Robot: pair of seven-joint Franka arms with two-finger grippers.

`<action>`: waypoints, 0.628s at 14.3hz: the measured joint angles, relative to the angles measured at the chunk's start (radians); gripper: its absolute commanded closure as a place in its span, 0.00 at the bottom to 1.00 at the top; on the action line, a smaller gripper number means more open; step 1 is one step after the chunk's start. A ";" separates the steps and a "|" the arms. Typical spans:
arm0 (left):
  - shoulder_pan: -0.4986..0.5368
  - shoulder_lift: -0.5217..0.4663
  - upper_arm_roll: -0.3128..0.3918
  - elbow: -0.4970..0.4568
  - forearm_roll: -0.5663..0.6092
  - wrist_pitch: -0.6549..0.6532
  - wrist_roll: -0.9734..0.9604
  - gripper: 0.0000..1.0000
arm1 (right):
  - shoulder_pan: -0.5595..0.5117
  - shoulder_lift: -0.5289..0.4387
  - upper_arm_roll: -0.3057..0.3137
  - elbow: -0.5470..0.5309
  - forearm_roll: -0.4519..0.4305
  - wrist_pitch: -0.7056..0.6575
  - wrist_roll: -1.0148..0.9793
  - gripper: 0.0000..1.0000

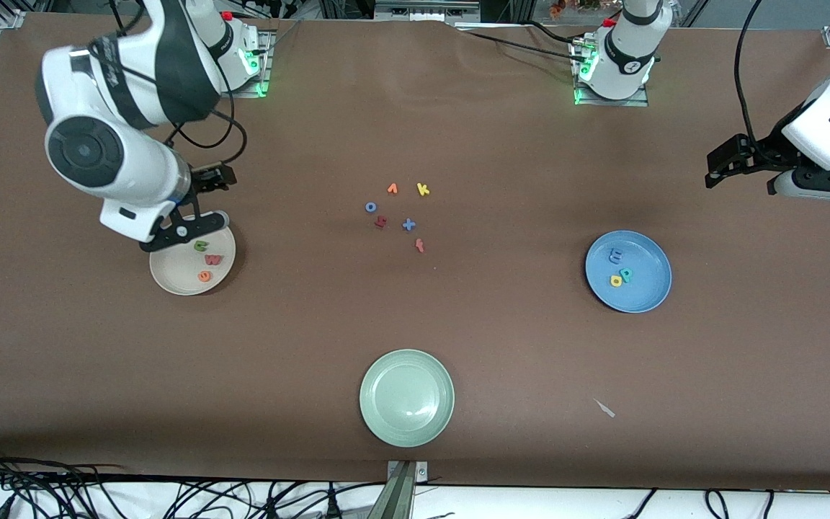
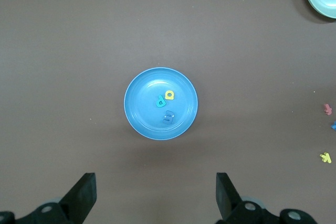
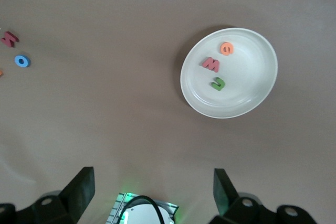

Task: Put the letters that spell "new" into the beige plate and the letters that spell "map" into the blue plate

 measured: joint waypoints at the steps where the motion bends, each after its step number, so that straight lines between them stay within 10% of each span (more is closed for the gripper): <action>1: 0.000 0.000 0.001 0.000 0.000 0.000 0.000 0.00 | -0.047 -0.025 0.046 -0.002 -0.010 -0.002 0.008 0.00; 9: 0.000 0.000 0.005 0.000 0.000 0.000 0.000 0.00 | -0.253 -0.217 0.140 -0.012 -0.038 -0.051 0.011 0.00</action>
